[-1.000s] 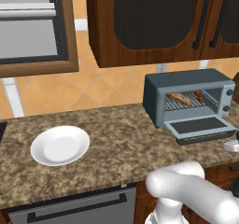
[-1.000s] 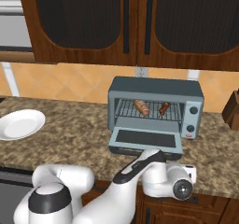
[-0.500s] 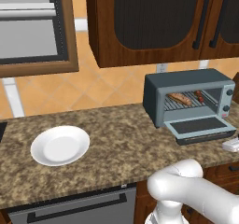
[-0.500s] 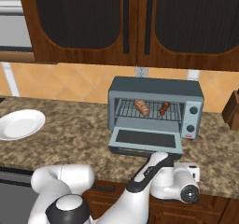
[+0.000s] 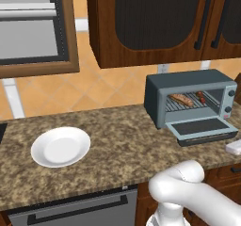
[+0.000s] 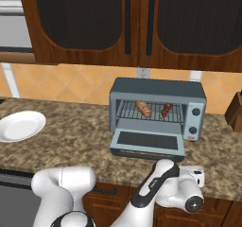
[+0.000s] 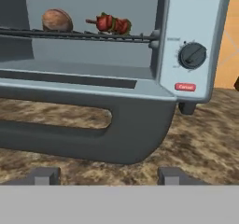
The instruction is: Pick up the kebab skewer and baguette bread, and place them inside the toaster oven. Close the toaster oven door and start by setting the timer.
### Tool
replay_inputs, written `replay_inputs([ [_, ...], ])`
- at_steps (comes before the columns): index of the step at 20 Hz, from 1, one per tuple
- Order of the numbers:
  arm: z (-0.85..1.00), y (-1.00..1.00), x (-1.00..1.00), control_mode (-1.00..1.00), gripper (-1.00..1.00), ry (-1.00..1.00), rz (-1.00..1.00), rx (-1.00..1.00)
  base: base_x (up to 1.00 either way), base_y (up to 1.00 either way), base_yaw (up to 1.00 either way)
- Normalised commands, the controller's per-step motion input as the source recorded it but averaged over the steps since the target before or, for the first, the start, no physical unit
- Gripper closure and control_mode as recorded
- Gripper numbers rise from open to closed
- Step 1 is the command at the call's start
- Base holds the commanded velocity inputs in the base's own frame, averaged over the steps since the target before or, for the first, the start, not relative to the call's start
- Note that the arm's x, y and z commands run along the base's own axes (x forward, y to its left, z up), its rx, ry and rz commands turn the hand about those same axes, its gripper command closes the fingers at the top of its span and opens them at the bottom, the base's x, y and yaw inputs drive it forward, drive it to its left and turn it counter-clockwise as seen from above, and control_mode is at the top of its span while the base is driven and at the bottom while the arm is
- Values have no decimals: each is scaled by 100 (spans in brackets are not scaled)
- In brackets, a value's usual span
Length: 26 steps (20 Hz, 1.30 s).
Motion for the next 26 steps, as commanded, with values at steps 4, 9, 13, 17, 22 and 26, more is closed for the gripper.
replay_inputs([
  [4,8,8,20,-100,-100,-15,0,0,0,0,0],
  [9,37,1,30,-100,-100,-10,0,0,0,0,0],
  [13,66,0,18,-100,-100,0,0,0,0,0,0],
  [17,68,0,19,-100,-100,0,0,0,0,0,0],
  [22,46,4,34,-100,-100,0,0,0,0,0,0],
  [26,33,13,47,-100,-100,0,0,0,0,0,0],
])
